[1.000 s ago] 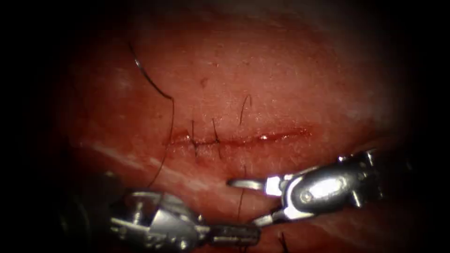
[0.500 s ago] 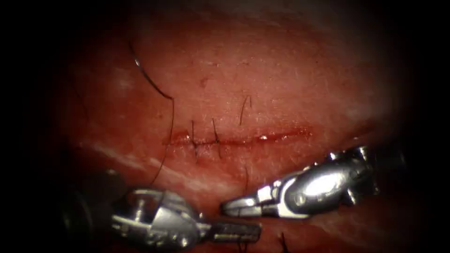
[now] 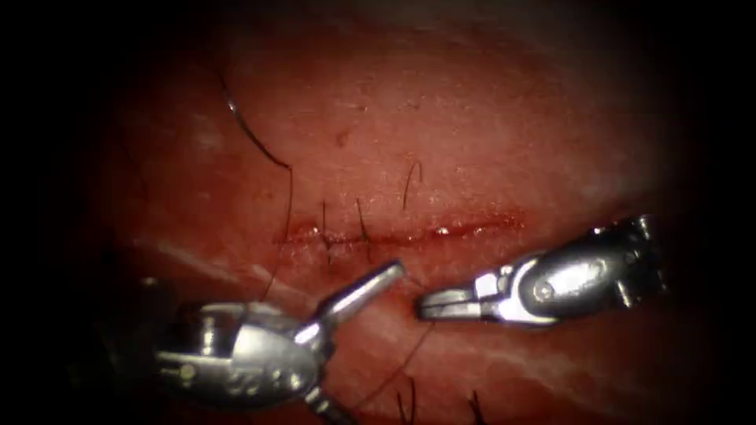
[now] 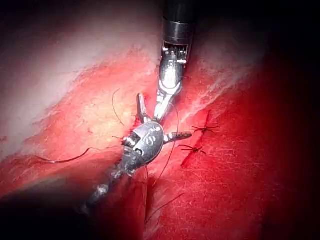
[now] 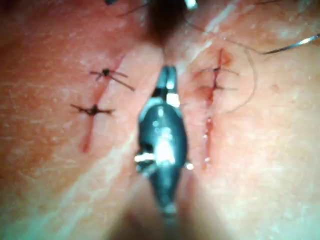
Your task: Wound Closure
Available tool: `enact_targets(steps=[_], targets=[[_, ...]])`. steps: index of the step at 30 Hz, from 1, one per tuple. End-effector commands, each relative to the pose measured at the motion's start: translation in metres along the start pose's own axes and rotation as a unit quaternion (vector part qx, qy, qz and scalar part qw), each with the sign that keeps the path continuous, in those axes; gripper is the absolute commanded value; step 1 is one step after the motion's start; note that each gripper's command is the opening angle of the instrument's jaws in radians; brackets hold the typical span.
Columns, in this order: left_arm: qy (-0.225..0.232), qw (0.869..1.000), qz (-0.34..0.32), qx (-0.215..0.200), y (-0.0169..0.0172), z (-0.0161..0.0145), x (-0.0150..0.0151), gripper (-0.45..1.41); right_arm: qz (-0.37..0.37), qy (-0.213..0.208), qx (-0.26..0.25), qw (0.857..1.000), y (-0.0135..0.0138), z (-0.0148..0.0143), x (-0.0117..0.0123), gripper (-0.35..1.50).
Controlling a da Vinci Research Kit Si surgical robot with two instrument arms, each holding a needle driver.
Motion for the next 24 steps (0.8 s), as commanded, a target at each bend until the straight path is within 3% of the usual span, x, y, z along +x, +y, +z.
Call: enact_targets(steps=[1,8,12,16,18,21,24], targets=[[0.010,1.000,-0.007,0.000,0.0003,0.0005,-0.0005,1.20,0.008,0.007,-0.006,1.000,-0.0004,-0.0003,-0.0013,-0.35],[0.056,0.997,-0.015,0.044,-0.0007,-0.0001,0.0000,1.27,0.021,0.012,-0.015,1.000,0.0008,-0.0013,-0.0032,-0.35],[0.071,0.996,-0.018,0.044,-0.0014,-0.0001,0.0000,1.18,0.027,0.010,-0.020,0.999,0.0017,-0.0014,-0.0045,-0.35],[0.110,0.994,-0.015,0.015,-0.0018,0.0000,-0.0007,0.91,0.036,0.012,-0.025,0.999,0.0026,-0.0018,-0.0058,-0.35],[0.134,0.991,-0.014,0.013,-0.0021,-0.0003,-0.0012,0.51,0.038,0.013,-0.027,0.999,0.0029,-0.0020,-0.0064,-0.35],[0.161,0.987,-0.012,-0.001,-0.0025,-0.0006,-0.0020,0.29,0.044,0.012,-0.028,0.999,0.0032,-0.0022,-0.0070,-0.35],[0.178,0.984,-0.010,-0.016,-0.0026,-0.0009,-0.0023,0.19,0.044,0.016,-0.030,0.998,0.0034,-0.0023,-0.0072,-0.35]])
